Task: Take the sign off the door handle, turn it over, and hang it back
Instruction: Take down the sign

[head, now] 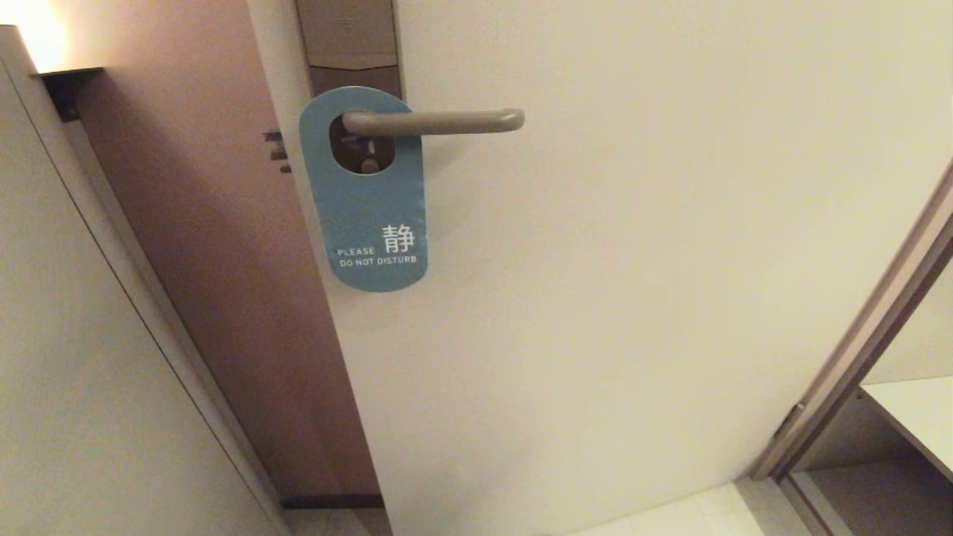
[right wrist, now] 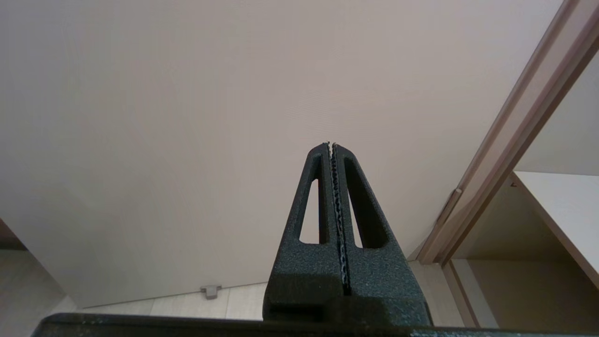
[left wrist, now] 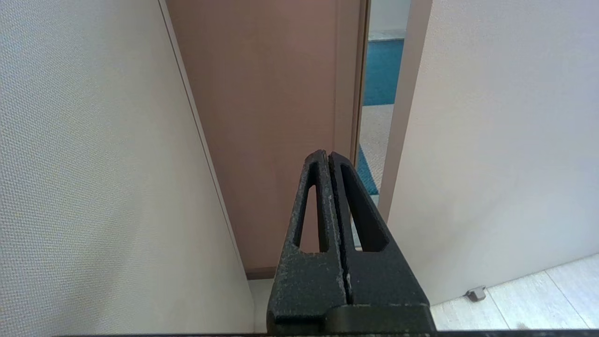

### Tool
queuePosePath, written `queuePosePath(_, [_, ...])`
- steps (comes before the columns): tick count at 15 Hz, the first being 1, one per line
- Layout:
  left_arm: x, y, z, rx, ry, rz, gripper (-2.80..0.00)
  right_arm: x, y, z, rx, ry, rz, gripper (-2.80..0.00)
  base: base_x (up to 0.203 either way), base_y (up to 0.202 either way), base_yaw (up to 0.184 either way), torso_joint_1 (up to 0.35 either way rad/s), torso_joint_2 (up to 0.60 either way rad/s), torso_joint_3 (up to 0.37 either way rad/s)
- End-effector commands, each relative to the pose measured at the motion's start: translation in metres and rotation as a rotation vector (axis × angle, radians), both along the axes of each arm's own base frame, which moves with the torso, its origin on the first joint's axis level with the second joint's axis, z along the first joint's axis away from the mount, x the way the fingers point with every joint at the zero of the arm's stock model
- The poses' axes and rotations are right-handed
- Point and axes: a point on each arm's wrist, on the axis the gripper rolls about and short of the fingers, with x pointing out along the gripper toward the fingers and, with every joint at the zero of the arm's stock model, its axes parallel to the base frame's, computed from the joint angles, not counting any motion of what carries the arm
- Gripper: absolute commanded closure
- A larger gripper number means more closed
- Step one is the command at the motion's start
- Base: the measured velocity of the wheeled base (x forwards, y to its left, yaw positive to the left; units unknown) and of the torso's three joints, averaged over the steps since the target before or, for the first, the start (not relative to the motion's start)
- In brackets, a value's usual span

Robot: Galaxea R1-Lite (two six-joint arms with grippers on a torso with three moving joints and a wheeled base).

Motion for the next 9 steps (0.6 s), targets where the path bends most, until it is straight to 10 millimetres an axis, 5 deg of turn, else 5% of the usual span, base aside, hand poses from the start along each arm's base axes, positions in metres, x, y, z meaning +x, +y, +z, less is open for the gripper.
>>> queuePosePath(1, [0.0001,0.0,0.0001,0.0,0.001,0.0,0.0,0.0,0.0,-0.0001,0.001,0.0,-0.002,0.0,0.0,0.0,0.0,0.0,0.0,0.0])
queuePosePath(9, [0.0001,0.0,0.0001,0.0,0.001,0.002,0.0,0.0,-0.0001,-0.0001,0.026,0.0,-0.003,0.0,0.0,0.0,0.0,0.0,0.0,0.0])
